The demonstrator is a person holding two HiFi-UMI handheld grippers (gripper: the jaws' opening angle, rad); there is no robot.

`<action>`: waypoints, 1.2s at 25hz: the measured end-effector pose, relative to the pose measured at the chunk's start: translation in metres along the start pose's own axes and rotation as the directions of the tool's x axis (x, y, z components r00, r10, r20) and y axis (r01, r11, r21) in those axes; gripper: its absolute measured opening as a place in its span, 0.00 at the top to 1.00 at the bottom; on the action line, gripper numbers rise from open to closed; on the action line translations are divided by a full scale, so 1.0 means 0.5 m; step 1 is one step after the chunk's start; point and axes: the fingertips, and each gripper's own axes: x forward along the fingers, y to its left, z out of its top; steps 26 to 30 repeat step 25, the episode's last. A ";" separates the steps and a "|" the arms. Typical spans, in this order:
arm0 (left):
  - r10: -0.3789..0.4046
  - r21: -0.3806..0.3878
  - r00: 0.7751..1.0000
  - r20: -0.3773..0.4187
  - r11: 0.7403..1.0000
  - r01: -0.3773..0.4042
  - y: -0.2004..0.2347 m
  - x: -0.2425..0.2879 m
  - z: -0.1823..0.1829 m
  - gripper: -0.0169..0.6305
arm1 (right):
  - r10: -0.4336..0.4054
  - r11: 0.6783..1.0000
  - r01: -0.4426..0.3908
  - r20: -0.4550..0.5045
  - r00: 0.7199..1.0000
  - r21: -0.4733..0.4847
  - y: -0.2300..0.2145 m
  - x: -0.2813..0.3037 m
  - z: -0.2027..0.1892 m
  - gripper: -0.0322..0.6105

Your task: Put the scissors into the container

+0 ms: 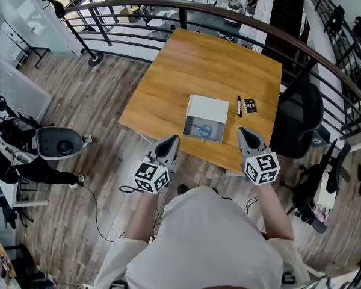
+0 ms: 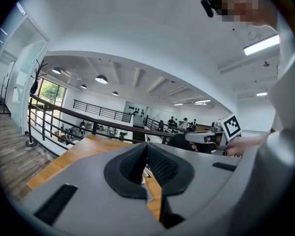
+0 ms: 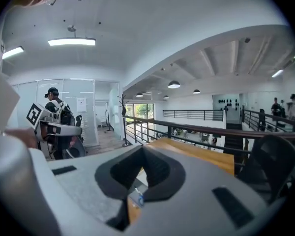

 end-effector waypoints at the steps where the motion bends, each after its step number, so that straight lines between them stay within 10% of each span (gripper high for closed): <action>1: 0.006 -0.001 1.000 0.001 1.000 -0.006 -0.003 0.000 0.000 0.98 | 0.003 1.000 -0.003 0.001 1.000 -0.006 -0.002 -0.003 0.000 0.95; 30: 0.045 -0.012 0.999 0.010 0.999 -0.045 -0.030 -0.004 -0.005 0.98 | 0.038 0.999 -0.038 0.012 0.999 -0.012 -0.010 -0.032 0.005 0.95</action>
